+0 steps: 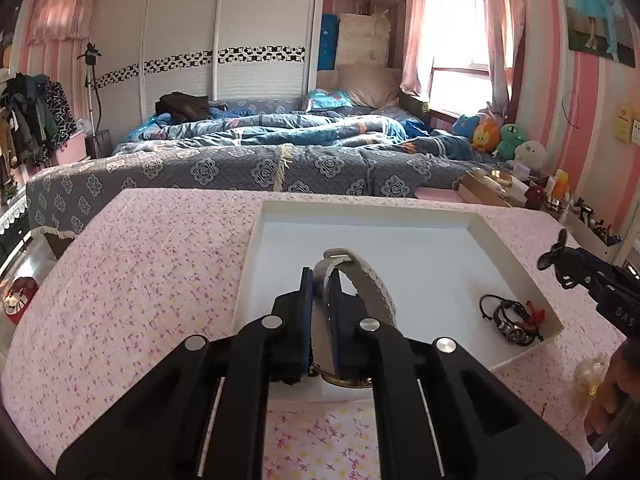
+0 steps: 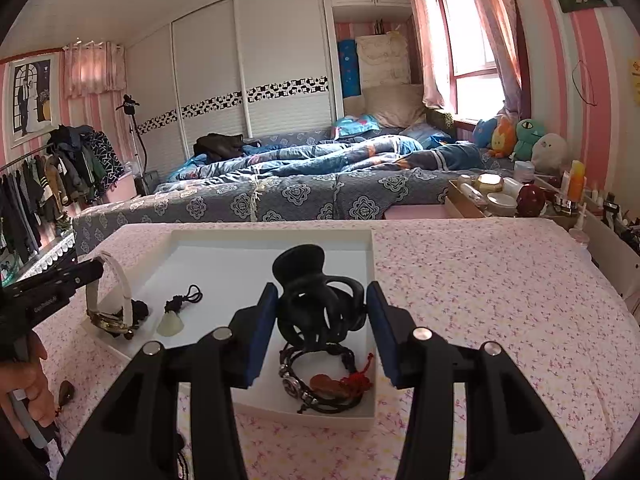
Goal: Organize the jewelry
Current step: 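Carry the white band and black claw clip with both tools over the tray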
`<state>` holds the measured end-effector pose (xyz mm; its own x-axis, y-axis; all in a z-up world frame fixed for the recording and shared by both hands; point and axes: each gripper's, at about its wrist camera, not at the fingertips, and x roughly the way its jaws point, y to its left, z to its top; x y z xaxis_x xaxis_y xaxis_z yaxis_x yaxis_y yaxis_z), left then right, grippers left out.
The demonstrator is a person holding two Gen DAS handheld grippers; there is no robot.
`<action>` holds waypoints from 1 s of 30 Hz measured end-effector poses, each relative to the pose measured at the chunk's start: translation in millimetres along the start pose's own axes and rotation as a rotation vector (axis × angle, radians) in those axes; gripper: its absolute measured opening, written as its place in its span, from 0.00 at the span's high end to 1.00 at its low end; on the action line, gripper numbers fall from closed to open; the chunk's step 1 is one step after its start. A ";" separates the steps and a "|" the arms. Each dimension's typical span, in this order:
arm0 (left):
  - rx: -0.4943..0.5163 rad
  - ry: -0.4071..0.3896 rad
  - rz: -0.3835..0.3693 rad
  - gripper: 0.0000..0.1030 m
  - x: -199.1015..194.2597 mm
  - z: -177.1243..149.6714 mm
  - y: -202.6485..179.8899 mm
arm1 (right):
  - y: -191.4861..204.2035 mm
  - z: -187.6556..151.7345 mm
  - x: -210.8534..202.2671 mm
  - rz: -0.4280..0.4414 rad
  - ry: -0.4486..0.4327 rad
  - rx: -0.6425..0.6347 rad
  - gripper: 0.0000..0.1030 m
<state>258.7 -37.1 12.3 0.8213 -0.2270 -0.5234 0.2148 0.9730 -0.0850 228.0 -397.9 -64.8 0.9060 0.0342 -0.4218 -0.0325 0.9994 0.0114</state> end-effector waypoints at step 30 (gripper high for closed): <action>0.053 0.015 -0.027 0.92 2.8 -8.1 -21.7 | 35.1 -10.5 11.8 0.097 0.050 -0.052 0.54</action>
<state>252.0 -58.6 5.8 0.8066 -0.2521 -0.5346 0.2649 0.9627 -0.0542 233.2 -362.5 -78.9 0.8755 0.1292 -0.4656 -0.1420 0.9898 0.0078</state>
